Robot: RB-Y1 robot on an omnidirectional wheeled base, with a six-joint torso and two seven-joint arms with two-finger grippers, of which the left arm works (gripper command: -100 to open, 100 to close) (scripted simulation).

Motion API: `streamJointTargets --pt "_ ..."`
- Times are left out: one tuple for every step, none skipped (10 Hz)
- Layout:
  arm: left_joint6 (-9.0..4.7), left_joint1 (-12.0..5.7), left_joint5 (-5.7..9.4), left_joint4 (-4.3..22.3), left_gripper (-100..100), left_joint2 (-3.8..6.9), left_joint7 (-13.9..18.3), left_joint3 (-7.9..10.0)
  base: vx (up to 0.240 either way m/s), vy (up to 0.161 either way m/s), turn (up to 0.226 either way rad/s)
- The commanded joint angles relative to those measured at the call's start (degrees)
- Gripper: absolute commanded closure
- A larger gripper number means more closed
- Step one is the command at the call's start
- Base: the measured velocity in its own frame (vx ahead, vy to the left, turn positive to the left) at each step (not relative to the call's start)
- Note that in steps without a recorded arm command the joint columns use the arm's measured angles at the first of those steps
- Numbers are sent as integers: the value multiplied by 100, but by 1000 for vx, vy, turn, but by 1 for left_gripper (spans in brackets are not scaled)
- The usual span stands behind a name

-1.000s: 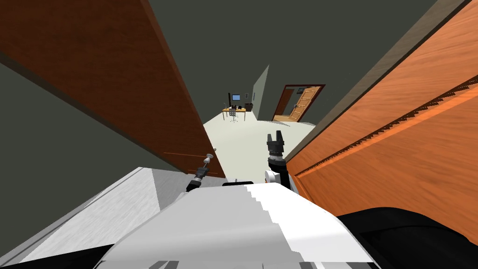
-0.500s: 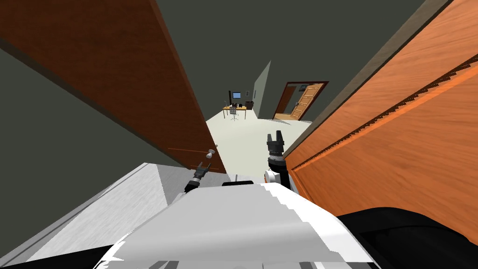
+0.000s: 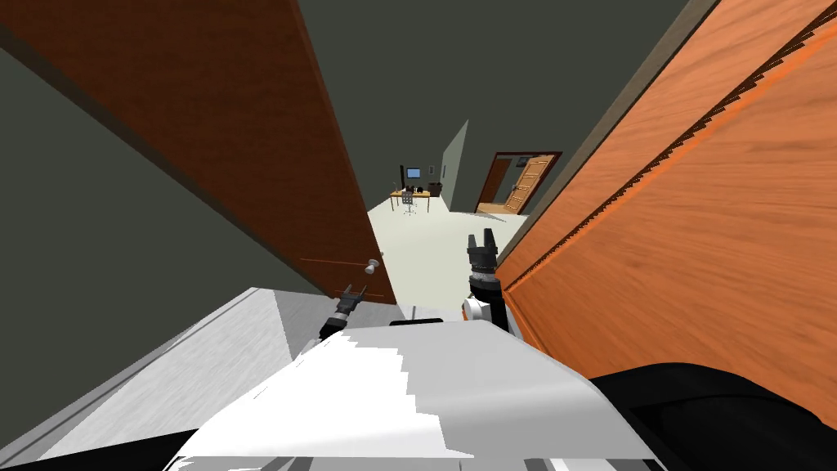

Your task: Pull the door open

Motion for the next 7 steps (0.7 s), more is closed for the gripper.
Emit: streamJointTargets --pt "-10 23 36 0 -100 9 -4 74 198 -55 -117" --pt "-36 22 68 49 -100 23 -24 137 209 -80 -128" --pt "-61 20 100 97 -100 37 -43 199 209 -66 -151" --pt "-84 19 128 140 -100 49 -60 253 202 -22 -150" --pt "-107 17 156 184 -100 62 -77 309 219 -3 -116" --pt "-90 12 137 161 -100 46 -76 272 101 -1 -16" --pt "-90 12 137 161 100 46 -76 272 -13 4 24"
